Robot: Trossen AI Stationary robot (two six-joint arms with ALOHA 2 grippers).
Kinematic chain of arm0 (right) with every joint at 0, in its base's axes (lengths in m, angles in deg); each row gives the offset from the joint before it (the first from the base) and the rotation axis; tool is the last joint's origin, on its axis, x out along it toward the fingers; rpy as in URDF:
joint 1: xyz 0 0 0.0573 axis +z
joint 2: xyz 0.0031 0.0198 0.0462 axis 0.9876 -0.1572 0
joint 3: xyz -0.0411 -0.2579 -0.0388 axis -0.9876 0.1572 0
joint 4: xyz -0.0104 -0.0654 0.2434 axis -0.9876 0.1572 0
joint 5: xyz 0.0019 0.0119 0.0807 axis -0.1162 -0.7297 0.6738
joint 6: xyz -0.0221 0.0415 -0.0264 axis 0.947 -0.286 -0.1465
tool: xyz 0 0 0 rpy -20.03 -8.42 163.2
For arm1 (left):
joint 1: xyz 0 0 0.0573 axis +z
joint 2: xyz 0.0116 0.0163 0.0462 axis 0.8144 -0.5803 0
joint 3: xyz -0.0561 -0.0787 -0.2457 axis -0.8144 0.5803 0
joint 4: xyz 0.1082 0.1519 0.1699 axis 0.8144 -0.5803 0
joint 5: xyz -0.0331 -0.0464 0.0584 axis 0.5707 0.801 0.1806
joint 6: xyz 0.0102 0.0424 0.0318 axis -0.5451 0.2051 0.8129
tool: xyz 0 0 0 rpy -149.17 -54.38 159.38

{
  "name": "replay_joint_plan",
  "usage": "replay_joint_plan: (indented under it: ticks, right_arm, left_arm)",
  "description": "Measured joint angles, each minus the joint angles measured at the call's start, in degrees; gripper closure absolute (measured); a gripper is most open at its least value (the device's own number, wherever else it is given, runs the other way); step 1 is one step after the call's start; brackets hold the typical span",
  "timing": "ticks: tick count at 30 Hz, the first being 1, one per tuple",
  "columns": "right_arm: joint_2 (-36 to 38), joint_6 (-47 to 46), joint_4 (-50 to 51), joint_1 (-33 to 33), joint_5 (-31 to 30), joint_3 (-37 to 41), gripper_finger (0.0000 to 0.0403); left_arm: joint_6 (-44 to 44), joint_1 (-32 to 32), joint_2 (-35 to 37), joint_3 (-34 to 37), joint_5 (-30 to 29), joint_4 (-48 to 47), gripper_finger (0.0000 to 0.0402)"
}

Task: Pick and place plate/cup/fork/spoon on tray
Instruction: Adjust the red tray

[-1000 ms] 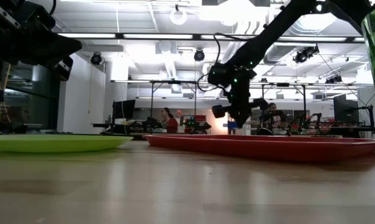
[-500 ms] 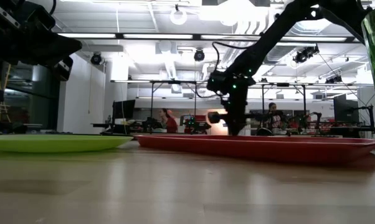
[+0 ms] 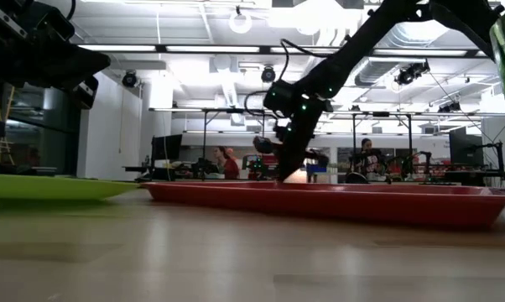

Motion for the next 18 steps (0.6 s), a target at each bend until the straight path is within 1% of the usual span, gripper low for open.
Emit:
replay_joint_plan:
  ticks: [4,6,8,11,13,15,16,18]
  right_arm:
    - [0.66,2.4,-1.59,1.45,3.36,0.0,0.0403]
    - [2.45,5.71,0.09,1.54,7.42,0.0,0.0403]
    - [4.91,11.92,5.59,1.65,11.56,-0.02,0.0403]
    - [9.13,22.07,16.82,2.29,16.66,1.44,0.0403]
    - [13.34,25.6,21.56,2.66,20.98,5.56,0.0403]
    - [18.97,26.26,21.73,2.59,27.4,12.73,0.0403]
    - [22.36,25.26,21.06,2.78,29.29,17.1,0.0403]
    - [29.49,20.29,18.88,3.74,30.23,25.83,0.0403]
  left_arm:
    - [-0.01,0.01,-0.02,0.0,0.02,-0.02,0.0401]
    - [0.01,0.01,-0.02,0.0,0.01,0.0,0.0401]
    - [0.01,0.01,-0.01,0.0,0.0,-0.01,0.0401]
    - [0.01,0.0,0.0,0.0,0.01,0.0,0.0401]
    - [0.01,-0.01,-0.02,0.0,0.0,-0.02,0.0401]
    - [0.01,0.01,-0.02,0.0,0.02,-0.02,0.0401]
    - [0.01,0.01,-0.01,0.0,0.01,-0.01,0.0401]
    - [0.0,0.0,0.0,0.0,0.01,-0.02,0.0401]
